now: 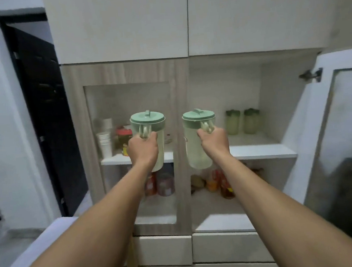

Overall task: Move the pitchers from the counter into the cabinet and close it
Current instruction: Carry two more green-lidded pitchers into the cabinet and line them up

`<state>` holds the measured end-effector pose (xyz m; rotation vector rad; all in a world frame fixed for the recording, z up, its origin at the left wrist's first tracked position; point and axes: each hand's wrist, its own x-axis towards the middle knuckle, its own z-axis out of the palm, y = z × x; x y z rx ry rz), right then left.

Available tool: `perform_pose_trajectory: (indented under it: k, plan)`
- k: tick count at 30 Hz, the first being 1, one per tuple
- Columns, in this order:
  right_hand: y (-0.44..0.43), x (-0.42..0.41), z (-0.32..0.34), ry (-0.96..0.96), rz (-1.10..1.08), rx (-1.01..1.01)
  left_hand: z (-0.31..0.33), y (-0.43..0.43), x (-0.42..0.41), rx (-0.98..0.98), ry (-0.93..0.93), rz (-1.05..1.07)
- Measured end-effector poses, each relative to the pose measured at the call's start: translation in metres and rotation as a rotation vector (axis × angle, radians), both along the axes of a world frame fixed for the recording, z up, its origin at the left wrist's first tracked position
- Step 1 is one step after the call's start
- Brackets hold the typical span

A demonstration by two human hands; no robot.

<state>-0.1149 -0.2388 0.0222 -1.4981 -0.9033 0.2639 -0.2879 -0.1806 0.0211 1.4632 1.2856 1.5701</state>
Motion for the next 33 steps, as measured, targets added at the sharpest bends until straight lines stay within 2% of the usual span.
perform_pose_trajectory:
  k: [7, 15, 19, 33]
  plan:
    - [-0.029, 0.12, 0.01, -0.013, -0.125, -0.008, 0.013, -0.015, 0.131, 0.007, -0.029, -0.14]
    - [-0.017, 0.225, 0.009, -0.006, -0.143, -0.008, 0.015, 0.004, 0.242, -0.013, -0.076, -0.176]
    - [0.011, 0.263, 0.001, 0.025, -0.129, -0.006, 0.008, 0.032, 0.282, -0.042, -0.101, -0.195]
    - [0.16, 0.345, -0.028, 0.074, -0.139, -0.025, -0.006, 0.183, 0.379, -0.061, -0.019, -0.182]
